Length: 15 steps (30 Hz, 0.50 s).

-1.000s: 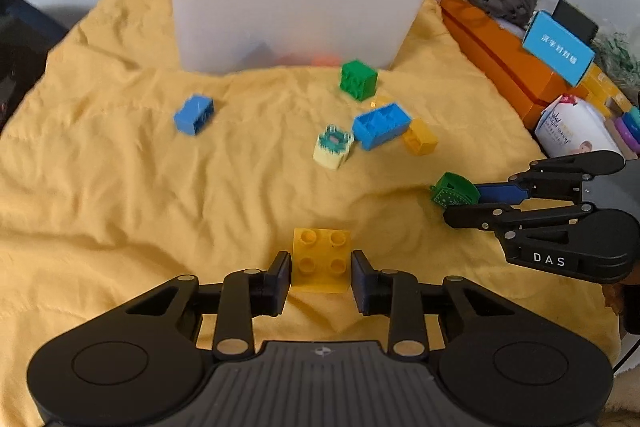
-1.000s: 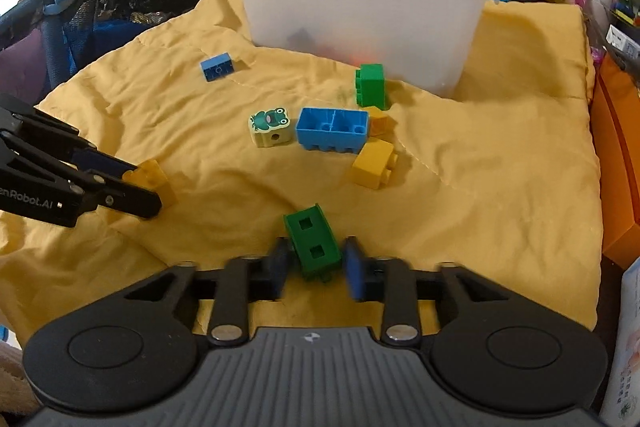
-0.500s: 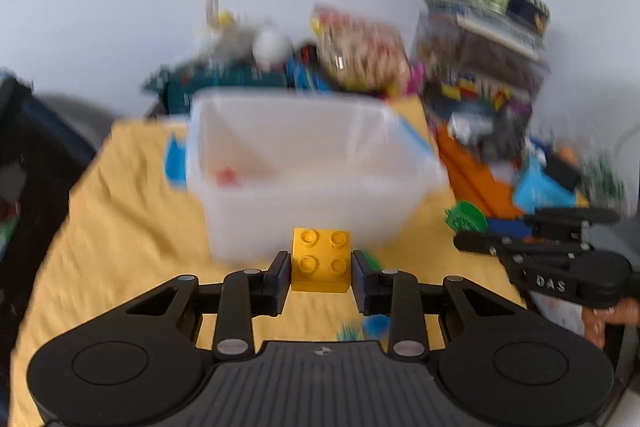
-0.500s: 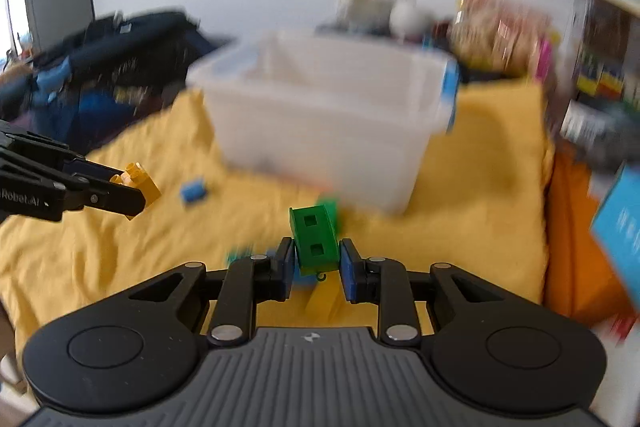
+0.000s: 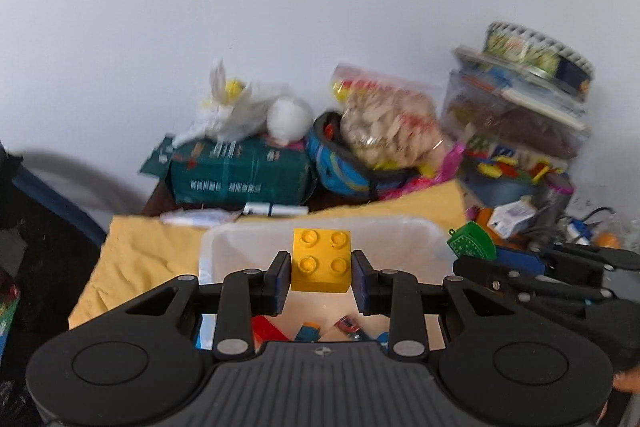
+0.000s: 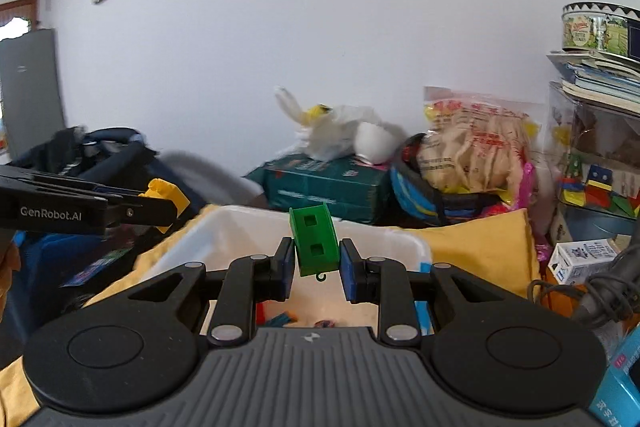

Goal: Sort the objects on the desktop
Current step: 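Carry the yellow and green bricks over the clear bin and open both grippers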

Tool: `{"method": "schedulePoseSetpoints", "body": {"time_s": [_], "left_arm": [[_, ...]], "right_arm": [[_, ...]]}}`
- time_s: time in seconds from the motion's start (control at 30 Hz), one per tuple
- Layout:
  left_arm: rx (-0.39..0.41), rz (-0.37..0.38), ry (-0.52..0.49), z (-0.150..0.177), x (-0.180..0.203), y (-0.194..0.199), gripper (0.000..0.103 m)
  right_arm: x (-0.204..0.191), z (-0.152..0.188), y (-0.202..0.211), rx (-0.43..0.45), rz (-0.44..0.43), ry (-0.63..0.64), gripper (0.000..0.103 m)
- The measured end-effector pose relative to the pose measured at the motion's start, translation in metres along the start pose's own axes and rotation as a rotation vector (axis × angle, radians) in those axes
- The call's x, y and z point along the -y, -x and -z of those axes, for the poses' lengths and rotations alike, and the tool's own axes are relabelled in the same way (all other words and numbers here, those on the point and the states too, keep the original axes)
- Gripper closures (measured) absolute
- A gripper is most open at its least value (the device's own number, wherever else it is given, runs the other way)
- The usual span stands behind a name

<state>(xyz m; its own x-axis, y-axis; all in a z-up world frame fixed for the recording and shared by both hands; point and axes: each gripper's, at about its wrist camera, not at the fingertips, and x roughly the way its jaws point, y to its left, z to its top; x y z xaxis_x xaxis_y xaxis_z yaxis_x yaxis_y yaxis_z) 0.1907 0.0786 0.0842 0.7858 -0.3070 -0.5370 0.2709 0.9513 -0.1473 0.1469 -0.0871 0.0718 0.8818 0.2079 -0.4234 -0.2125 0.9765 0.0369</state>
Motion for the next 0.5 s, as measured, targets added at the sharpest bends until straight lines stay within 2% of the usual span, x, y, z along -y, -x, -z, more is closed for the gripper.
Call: {"method": "schedulePoseSetpoints", "body": {"time_s": [0.17, 0.2, 0.23, 0.27, 0.4, 0.5], "left_arm": [[-0.117, -0.045, -0.041, 0.018, -0.004, -0.035, 0.067], [-0.129, -0.036, -0.038, 0.022, -0.005, -0.036, 0.065], [-0.132, -0.036, -0.036, 0.024, -0.006, -0.036, 0.057], [-0.131, -0.045, -0.035, 0.027, -0.006, -0.034, 0.054], [-0.093, -0.032, 0.002, 0.03, -0.009, -0.013, 0.053], [-0.037, -0.035, -0.001, 0.039, -0.006, 0.014, 0.04]], "right_arm": [[-0.009, 0.009, -0.036, -0.093, 0.017, 0.017, 0.076], [-0.011, 0.012, -0.044, -0.125, 0.01, 0.02, 0.074], [-0.012, 0.016, -0.046, -0.149, 0.007, 0.024, 0.072], [-0.013, 0.019, -0.047, -0.162, 0.005, 0.025, 0.07], [-0.013, 0.025, -0.04, -0.153, 0.006, 0.016, 0.066], [-0.009, 0.028, -0.026, -0.148, -0.001, -0.021, 0.059]]}}
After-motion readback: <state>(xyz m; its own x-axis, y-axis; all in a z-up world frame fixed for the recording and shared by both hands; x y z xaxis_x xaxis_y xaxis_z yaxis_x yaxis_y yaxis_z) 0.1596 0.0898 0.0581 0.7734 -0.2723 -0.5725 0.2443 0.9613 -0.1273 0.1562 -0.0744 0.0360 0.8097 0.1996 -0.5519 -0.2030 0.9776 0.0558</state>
